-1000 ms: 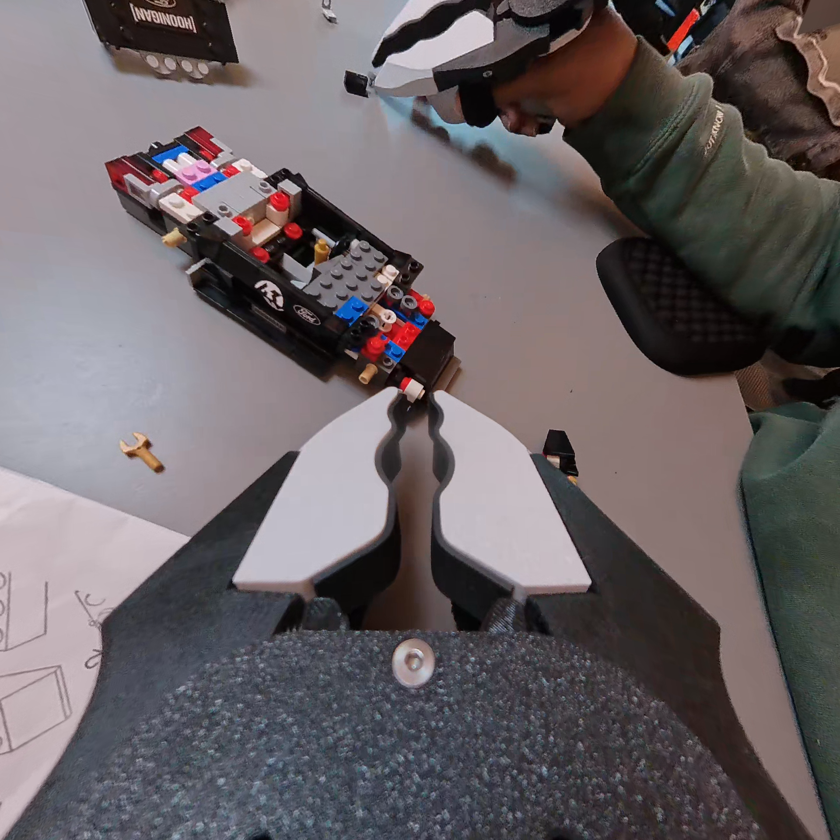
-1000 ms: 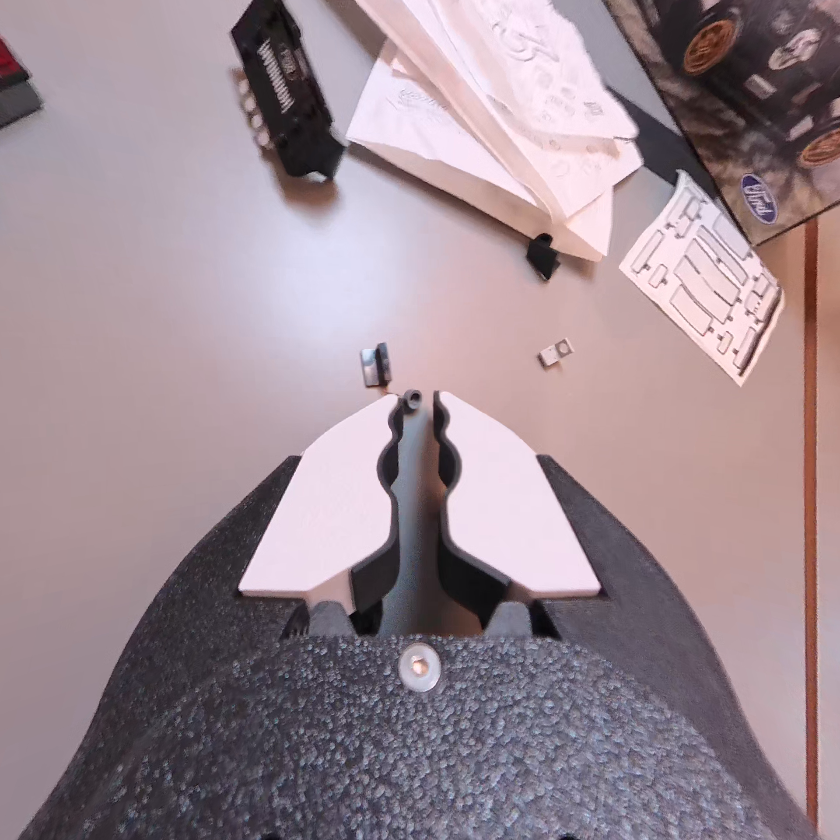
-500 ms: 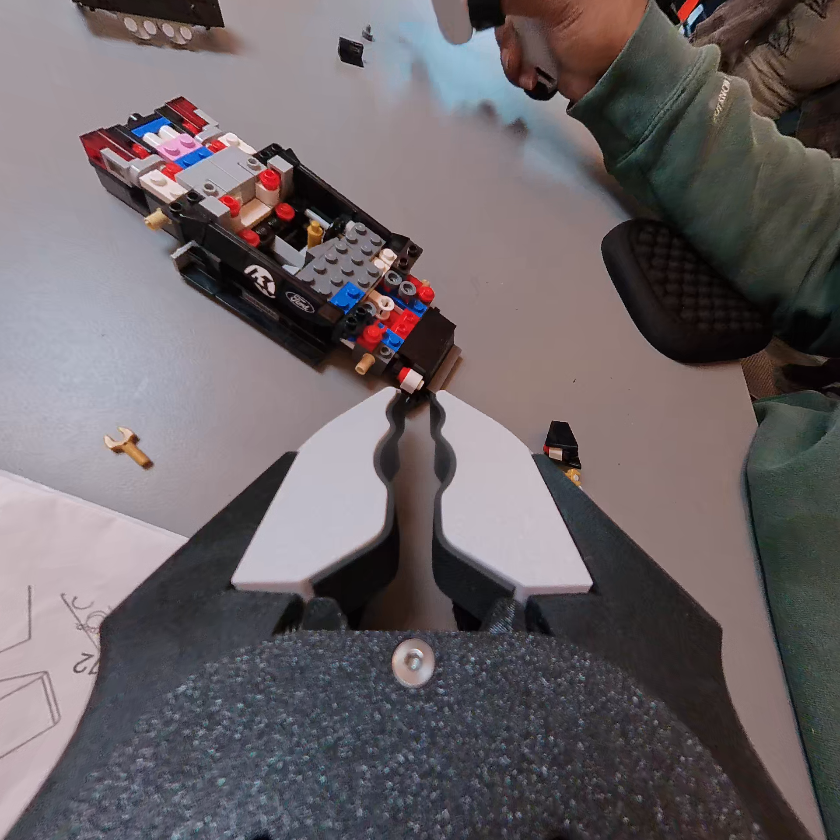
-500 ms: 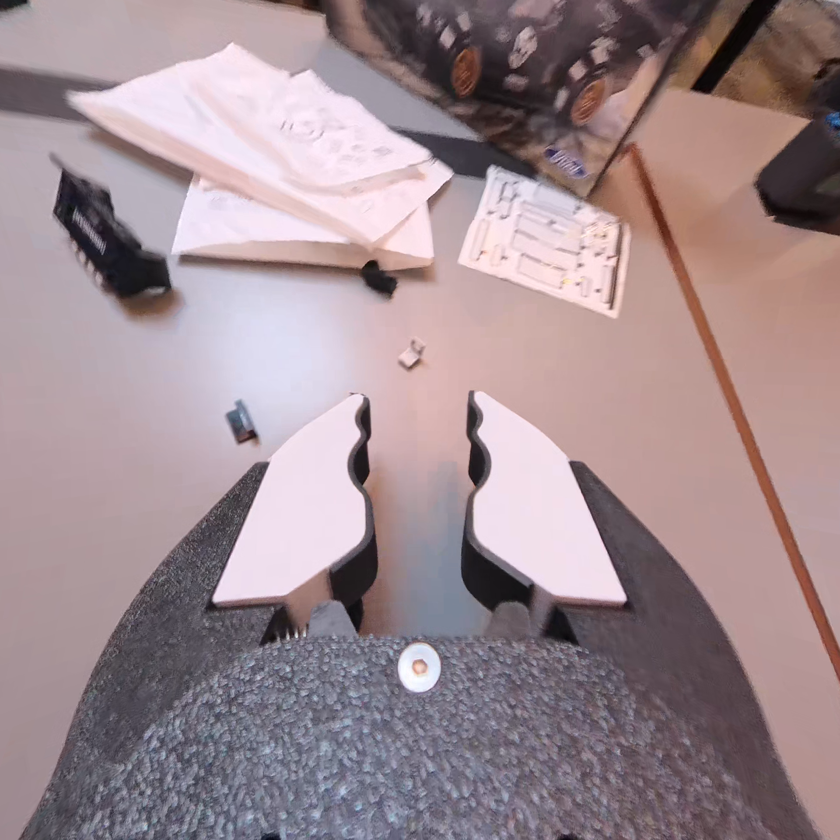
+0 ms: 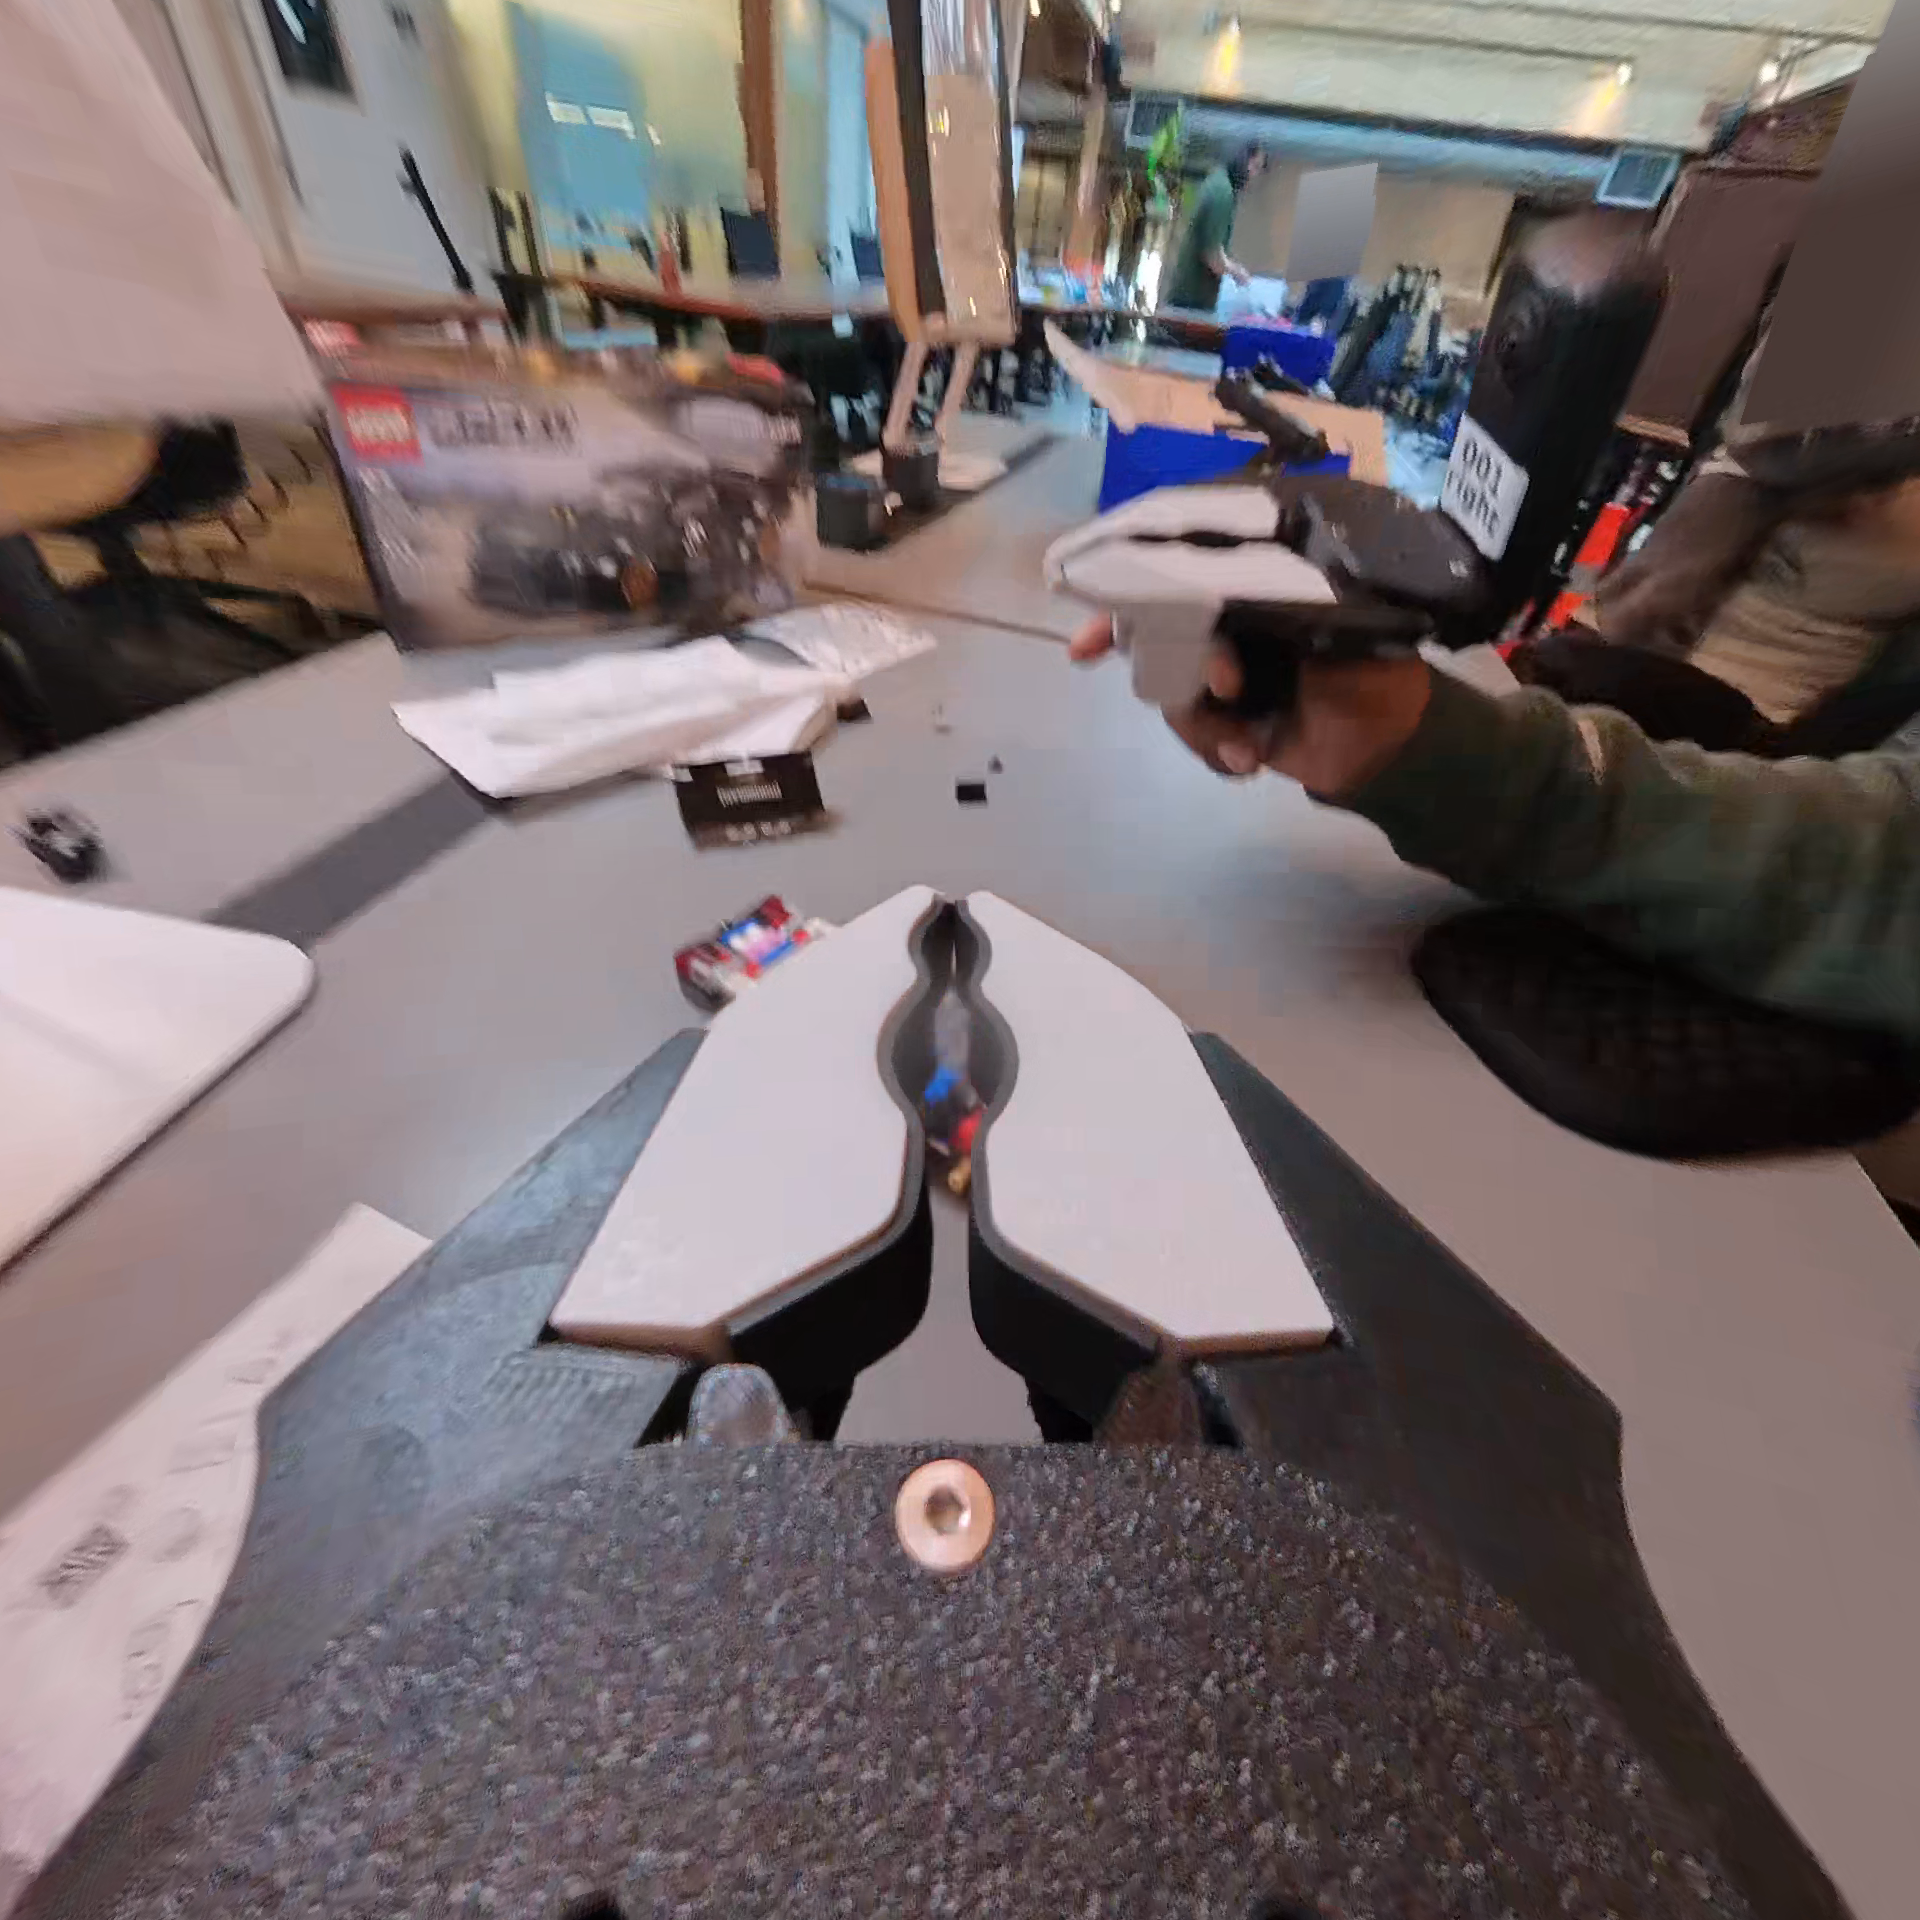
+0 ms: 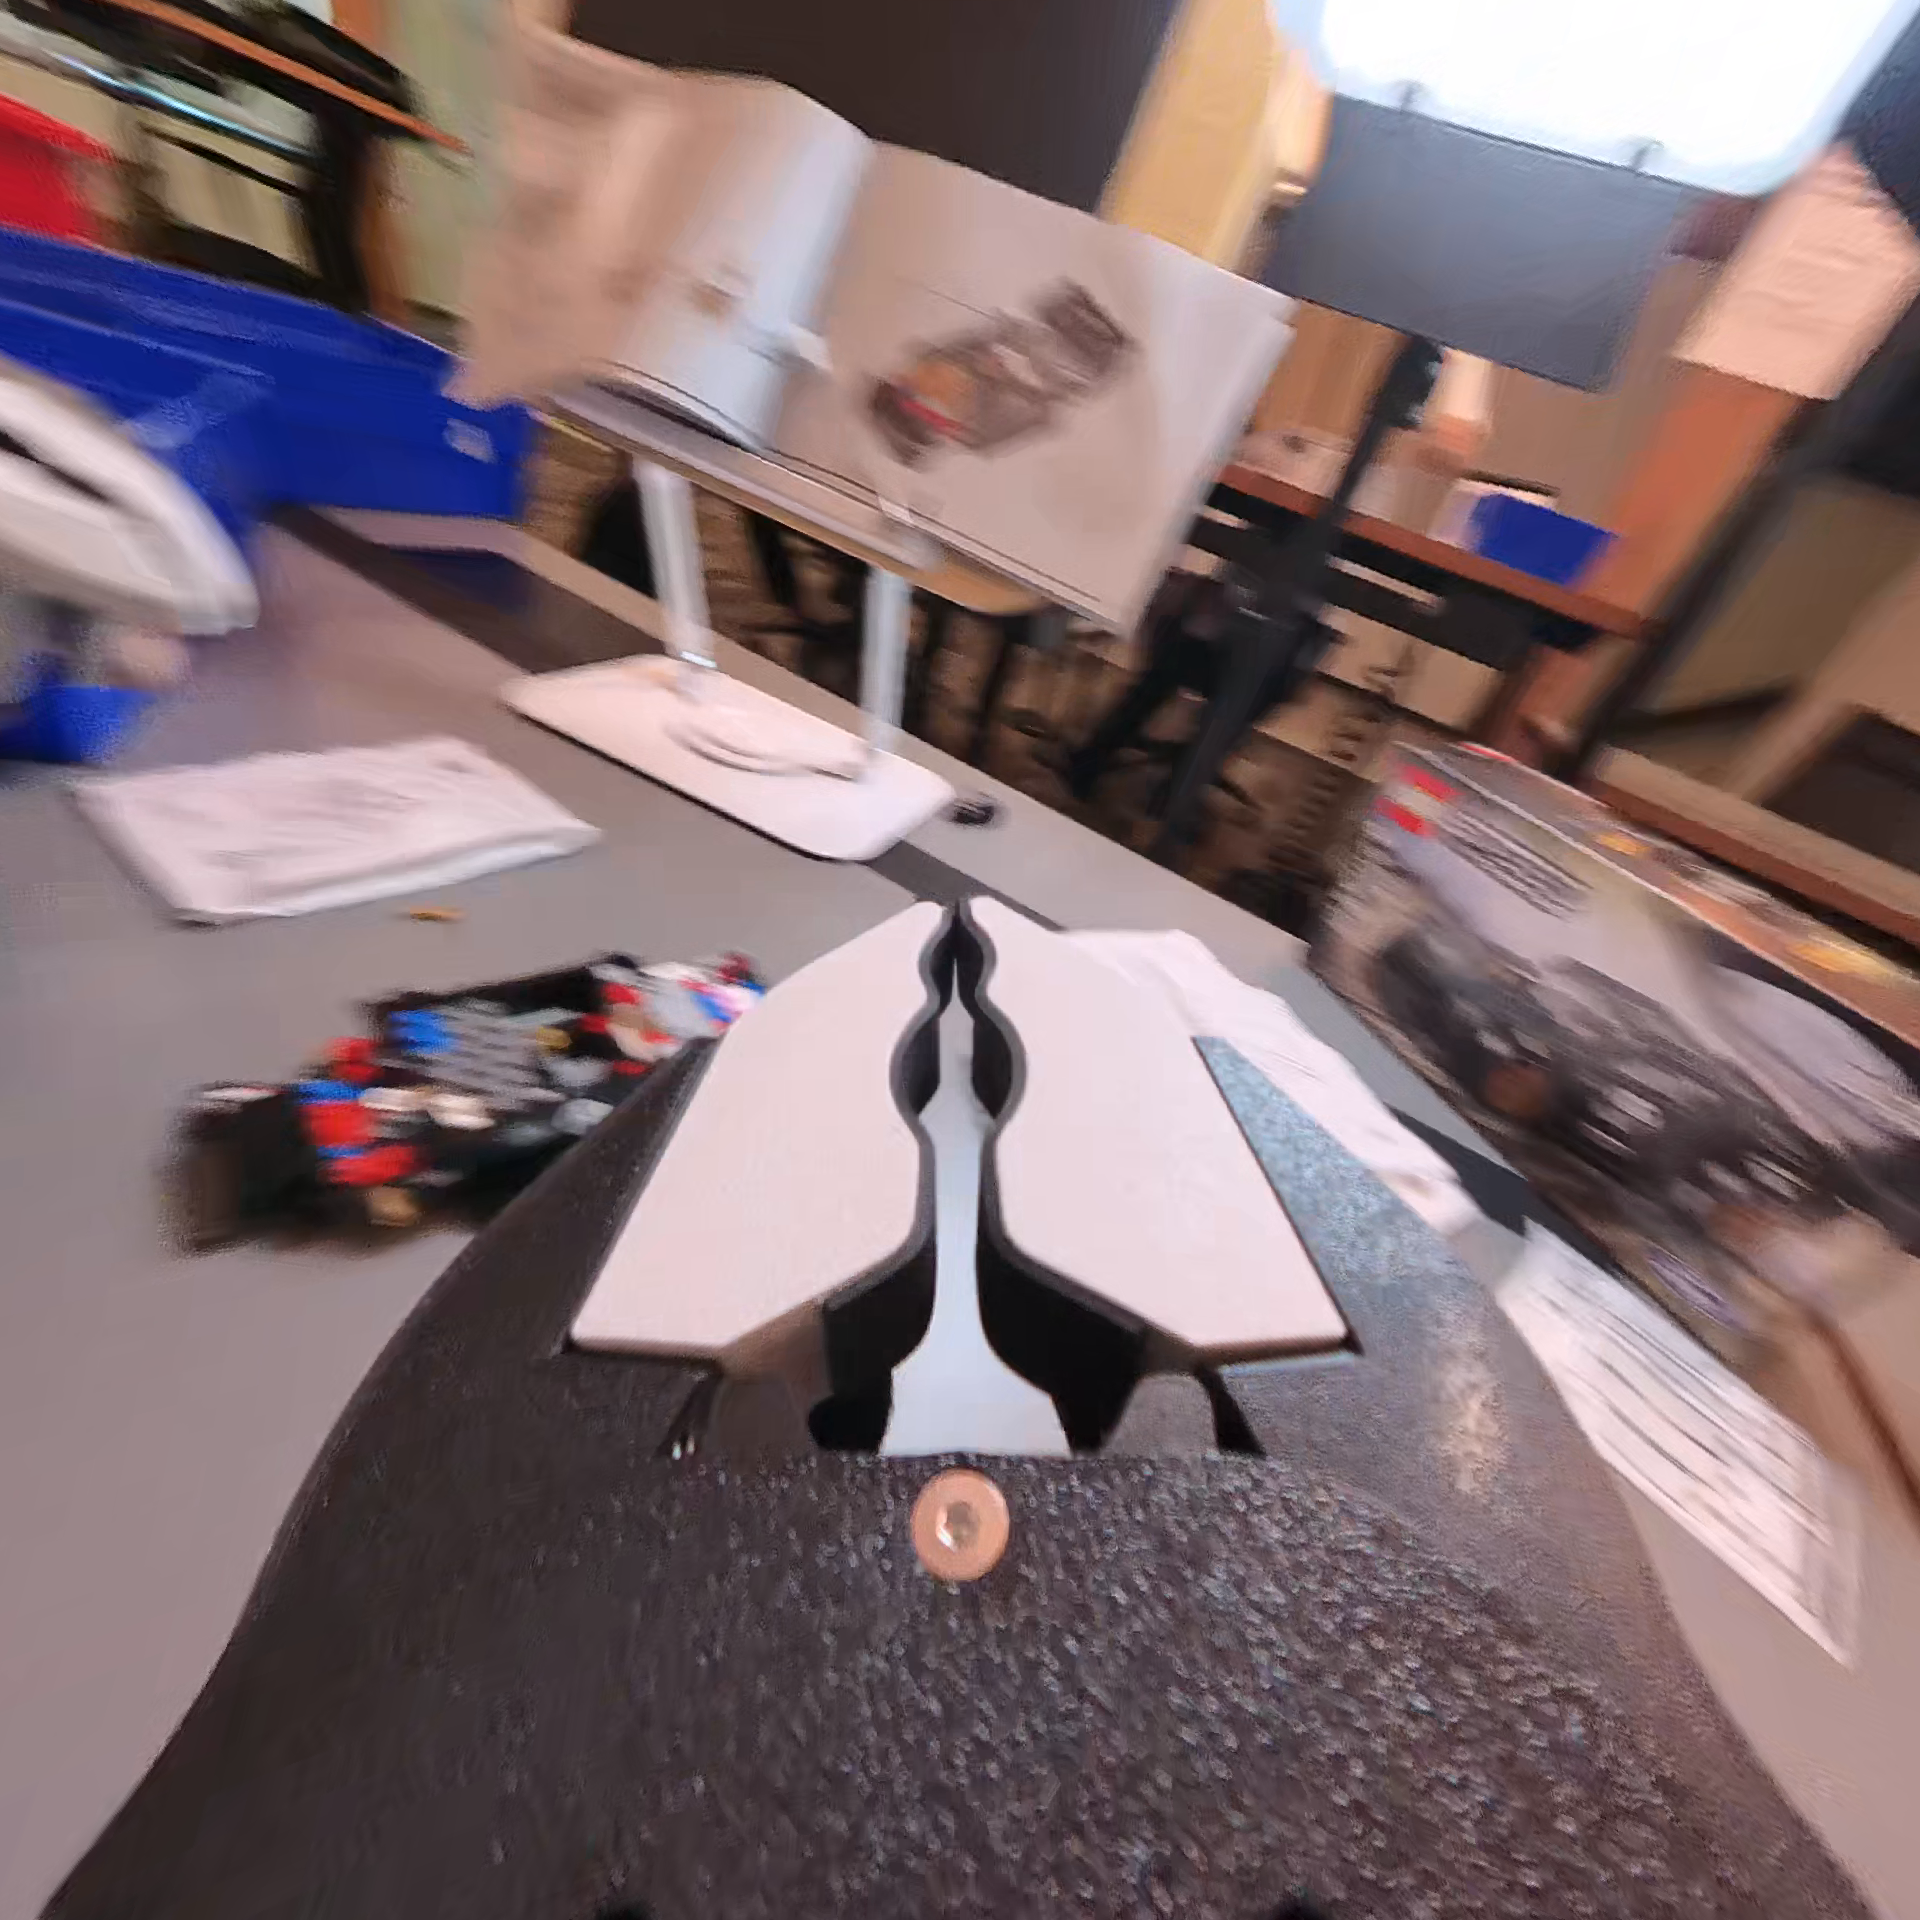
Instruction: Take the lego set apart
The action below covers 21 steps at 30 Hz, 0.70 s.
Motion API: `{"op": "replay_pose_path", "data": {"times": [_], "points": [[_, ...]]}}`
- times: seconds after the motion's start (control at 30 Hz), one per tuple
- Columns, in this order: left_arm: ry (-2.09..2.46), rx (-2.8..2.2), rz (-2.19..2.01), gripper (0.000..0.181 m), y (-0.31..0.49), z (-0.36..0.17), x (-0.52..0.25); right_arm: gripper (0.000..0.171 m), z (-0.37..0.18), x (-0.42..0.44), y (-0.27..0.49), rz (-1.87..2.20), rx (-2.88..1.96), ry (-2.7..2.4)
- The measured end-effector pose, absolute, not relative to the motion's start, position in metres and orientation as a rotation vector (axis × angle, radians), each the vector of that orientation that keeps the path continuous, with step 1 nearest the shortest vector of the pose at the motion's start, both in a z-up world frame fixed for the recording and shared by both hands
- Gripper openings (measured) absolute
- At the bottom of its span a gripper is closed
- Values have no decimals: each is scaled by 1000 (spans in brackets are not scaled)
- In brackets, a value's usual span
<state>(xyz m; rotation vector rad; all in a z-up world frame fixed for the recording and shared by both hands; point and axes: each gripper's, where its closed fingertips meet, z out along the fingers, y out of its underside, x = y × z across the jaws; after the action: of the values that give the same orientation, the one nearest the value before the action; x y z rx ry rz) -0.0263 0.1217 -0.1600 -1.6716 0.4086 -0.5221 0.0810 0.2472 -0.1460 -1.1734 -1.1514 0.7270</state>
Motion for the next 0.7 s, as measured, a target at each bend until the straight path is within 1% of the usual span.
{"op": "replay_pose_path", "data": {"times": [0.1,0.2,0.23,0.27,0.3,0.37,0.47,0.5,0.57,0.63,0.7], "points": [[500,-1724,-499,0,110,-143,-18,0,-155,51,168,968,-1066,-1433],[659,-1863,-421,0,89,-146,-6,0,-197,42,93,1070,-1000,-1825],[713,-1916,-415,0,80,-153,0,7,-212,42,77,1059,-999,-1931],[746,-1965,-404,4,71,-162,5,17,-226,43,63,1047,-1003,-2022],[759,-2000,-396,8,63,-173,8,23,-238,44,51,1039,-1007,-2103],[751,-2055,-434,10,42,-198,14,31,-257,44,36,988,-1000,-2206],[663,-2080,-544,9,19,-232,17,33,-271,40,27,921,-978,-2271],[630,-2082,-574,9,15,-238,16,32,-274,38,27,899,-987,-2287],[594,-2064,-665,9,11,-241,20,19,-282,36,31,802,-980,-2319],[607,-2049,-704,14,11,-240,24,17,-272,32,29,823,-932,-2265],[637,-2028,-675,18,12,-241,26,17,-250,23,30,896,-916,-2132]]}}
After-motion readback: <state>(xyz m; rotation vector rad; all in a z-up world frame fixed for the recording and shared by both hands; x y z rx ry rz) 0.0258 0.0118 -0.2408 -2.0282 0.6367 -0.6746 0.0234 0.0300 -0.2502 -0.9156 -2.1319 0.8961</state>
